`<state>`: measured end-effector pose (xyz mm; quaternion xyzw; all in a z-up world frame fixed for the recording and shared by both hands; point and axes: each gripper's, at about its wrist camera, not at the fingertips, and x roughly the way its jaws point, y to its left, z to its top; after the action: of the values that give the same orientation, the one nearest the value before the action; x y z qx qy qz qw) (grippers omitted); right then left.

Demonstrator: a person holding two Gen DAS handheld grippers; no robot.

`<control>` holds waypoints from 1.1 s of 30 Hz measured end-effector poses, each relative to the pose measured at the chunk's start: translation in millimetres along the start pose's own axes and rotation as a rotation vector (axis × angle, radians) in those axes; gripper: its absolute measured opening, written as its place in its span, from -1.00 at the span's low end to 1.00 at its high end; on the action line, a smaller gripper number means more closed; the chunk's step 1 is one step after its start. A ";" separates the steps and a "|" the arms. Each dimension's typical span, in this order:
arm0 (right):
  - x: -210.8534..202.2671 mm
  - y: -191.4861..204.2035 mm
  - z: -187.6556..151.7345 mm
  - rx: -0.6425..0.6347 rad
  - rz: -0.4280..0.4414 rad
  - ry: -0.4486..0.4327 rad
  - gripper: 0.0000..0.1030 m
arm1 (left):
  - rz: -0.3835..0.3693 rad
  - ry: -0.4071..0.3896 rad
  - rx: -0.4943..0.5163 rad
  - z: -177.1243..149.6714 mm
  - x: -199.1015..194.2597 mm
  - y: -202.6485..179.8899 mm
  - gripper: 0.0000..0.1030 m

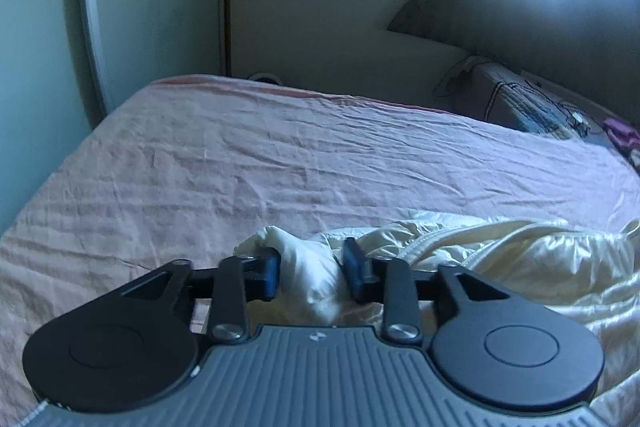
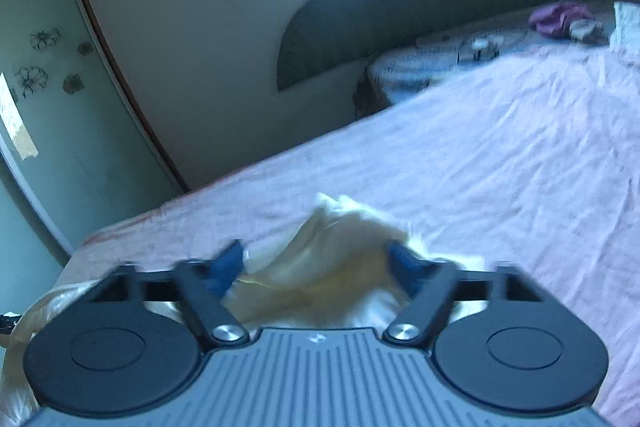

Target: Fold small clothes

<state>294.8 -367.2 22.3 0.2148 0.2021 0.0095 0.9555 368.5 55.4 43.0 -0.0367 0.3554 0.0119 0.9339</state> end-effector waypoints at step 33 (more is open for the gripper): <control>14.0 111.9 -35.0 -0.383 0.063 0.123 0.72 | 0.161 -0.073 0.269 -43.5 39.8 -58.9 0.99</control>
<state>301.7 -249.9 34.3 0.0341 0.2477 0.0907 0.9640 372.2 -6.9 -12.3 0.1177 0.3214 0.0402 0.9387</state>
